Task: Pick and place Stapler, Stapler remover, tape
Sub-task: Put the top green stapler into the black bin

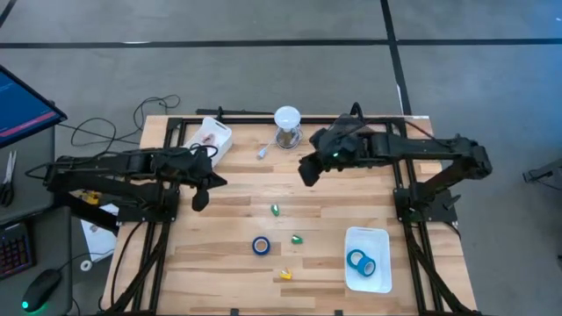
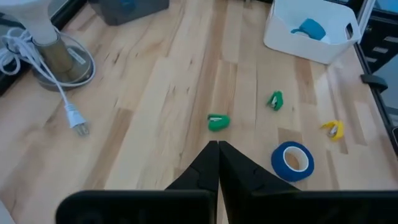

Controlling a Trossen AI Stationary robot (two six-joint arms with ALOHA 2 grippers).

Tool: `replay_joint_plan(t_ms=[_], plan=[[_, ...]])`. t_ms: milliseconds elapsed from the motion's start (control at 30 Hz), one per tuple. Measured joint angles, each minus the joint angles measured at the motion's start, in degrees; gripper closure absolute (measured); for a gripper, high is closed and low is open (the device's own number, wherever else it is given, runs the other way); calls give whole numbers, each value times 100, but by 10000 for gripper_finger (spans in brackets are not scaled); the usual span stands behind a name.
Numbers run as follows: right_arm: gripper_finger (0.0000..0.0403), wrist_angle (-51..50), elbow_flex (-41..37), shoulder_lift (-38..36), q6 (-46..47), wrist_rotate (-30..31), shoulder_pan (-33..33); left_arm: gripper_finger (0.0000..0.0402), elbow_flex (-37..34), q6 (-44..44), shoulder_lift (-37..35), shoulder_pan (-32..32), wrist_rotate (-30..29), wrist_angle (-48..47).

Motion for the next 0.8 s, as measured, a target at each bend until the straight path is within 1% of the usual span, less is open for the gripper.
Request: replay_joint_plan(t_ms=[167,367,500,633,800], plan=[[343,-297,378,672,666,50,192,401,0,350,-101,23,0,-11],[343,-343,862,1414,1079,-46,374,401,3,526,-284,43,-2,-23],[343,-331,1210,1860,1441,-367,433,401,4,558,-397,44,-2,-76],[343,-385,1456,2254,1683,-951,458,401,4,646,-490,44,-3,-146],[339,-751,1635,2765,1794,-1553,481,401,2,667,-557,42,-2,-180]])
